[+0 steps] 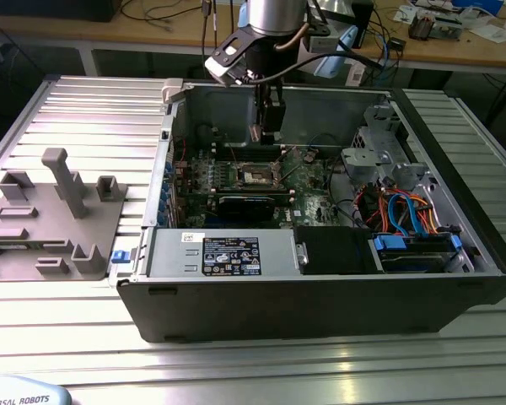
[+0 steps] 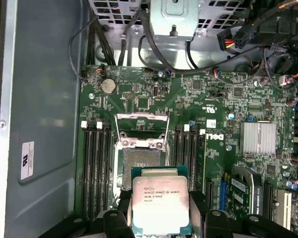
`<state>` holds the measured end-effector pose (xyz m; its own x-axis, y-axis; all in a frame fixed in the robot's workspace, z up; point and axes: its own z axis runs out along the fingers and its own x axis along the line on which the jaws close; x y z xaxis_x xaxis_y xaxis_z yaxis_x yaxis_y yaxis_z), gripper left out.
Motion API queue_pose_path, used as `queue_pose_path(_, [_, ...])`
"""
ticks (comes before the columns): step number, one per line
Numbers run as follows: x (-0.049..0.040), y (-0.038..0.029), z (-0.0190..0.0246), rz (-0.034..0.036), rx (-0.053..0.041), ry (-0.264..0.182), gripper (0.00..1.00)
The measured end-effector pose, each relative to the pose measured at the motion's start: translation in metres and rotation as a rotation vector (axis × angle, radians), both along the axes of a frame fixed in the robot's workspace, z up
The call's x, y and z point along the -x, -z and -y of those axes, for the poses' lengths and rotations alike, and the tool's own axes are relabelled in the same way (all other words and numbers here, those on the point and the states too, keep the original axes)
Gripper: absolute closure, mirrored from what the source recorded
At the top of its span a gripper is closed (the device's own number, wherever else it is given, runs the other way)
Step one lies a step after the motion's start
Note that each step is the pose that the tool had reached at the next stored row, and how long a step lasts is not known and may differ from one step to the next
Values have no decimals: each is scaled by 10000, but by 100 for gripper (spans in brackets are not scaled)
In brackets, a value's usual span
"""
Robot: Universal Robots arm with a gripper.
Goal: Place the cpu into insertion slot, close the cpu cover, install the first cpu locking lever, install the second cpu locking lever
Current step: 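Place the cpu into insertion slot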
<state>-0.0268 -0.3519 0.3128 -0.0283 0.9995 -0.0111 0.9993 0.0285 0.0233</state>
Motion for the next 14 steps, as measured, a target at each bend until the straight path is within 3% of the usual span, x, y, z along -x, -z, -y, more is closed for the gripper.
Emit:
queue_pose_path(5, [0,62,-23,0,-1,469,46])
queue_pose_path(14, [0,168,-81,1,1,365,46])
